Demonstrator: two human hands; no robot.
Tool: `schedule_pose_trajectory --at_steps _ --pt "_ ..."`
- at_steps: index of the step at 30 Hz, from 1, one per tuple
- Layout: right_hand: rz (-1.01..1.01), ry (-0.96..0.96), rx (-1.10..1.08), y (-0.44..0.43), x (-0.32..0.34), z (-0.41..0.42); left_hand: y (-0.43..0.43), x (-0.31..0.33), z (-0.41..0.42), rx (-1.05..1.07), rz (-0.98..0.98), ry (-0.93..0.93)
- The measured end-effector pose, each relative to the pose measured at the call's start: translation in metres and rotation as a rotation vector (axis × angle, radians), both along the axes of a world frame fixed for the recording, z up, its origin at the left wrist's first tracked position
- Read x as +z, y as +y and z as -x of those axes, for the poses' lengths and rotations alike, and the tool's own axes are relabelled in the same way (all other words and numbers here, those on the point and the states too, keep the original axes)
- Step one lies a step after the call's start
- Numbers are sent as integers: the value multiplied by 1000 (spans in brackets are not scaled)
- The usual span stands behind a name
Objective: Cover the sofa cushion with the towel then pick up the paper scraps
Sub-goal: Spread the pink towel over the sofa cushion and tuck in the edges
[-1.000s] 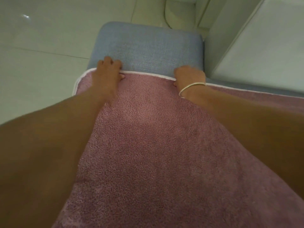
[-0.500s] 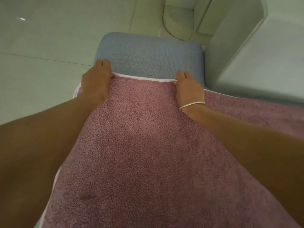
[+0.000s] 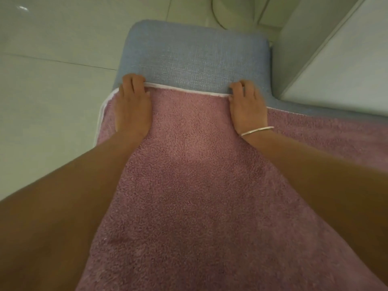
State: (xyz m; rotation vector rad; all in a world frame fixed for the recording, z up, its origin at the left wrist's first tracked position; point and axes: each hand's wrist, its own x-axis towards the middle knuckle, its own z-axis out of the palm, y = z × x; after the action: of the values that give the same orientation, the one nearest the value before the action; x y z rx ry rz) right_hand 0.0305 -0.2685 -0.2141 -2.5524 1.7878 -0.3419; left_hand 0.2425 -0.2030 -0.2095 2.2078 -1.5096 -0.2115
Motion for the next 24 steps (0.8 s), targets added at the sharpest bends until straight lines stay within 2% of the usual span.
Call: schedule_pose_trajectory --at_steps 2,6,10,13,19,24 --pt "-73 11 -14 15 6 -1 17 -1 4 -53 -59 13" --pt "-353 85 -54 62 16 0 50 -3 -9 -79 -277 21" --pt "-469 149 -18 114 30 -2 102 -1 -28 34 -438 222" --pt "-486 172 63 173 35 5 166 3 -31 54 -444 299" --pt "-419 167 158 280 35 7 270 18 12 115 -496 182" --pt "-421 218 270 340 43 12 326 28 37 191 -513 197"
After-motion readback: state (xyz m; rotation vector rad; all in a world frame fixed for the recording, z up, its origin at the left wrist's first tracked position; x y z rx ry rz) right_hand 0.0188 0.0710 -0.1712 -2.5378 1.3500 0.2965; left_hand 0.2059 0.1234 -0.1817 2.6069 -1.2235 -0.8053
